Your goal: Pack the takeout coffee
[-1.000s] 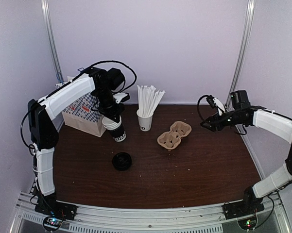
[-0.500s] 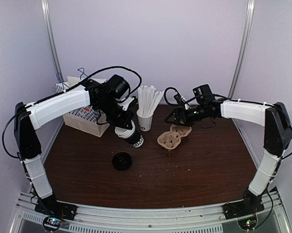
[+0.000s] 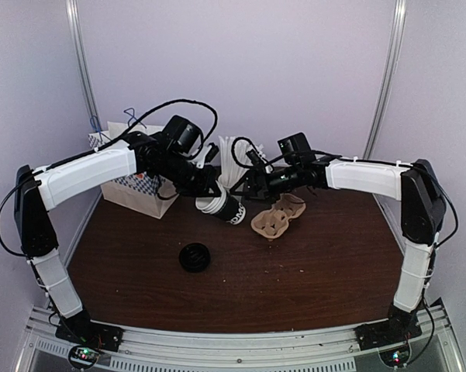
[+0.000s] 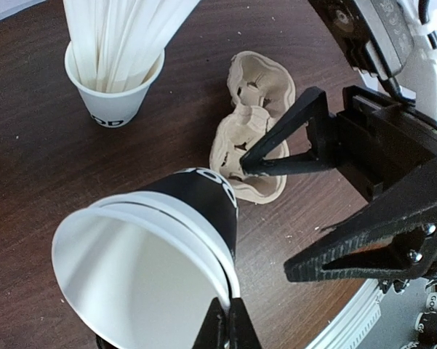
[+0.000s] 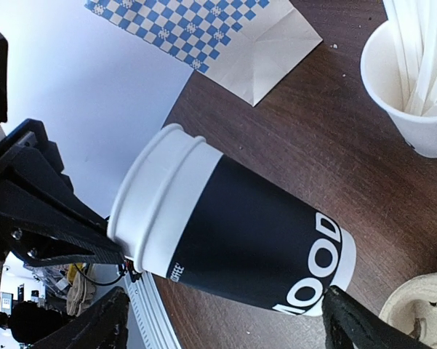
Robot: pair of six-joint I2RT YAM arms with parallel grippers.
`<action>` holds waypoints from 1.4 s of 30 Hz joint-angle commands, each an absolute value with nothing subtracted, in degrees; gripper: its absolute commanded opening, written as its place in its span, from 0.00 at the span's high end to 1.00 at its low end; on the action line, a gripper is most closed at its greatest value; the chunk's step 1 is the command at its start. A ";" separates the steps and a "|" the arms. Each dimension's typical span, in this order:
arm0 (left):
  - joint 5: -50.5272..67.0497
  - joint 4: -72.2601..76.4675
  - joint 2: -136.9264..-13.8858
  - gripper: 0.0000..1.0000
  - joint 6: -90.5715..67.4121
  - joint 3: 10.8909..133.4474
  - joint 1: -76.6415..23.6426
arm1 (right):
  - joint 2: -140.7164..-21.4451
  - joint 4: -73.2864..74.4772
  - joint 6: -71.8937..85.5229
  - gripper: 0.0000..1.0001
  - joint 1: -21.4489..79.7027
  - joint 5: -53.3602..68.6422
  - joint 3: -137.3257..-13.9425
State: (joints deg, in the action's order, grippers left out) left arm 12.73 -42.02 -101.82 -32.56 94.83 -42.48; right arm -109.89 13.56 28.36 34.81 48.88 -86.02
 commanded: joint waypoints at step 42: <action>8.90 -41.51 -98.69 1.00 -34.75 94.74 -44.03 | -123.59 31.00 28.98 0.17 37.43 28.24 -96.79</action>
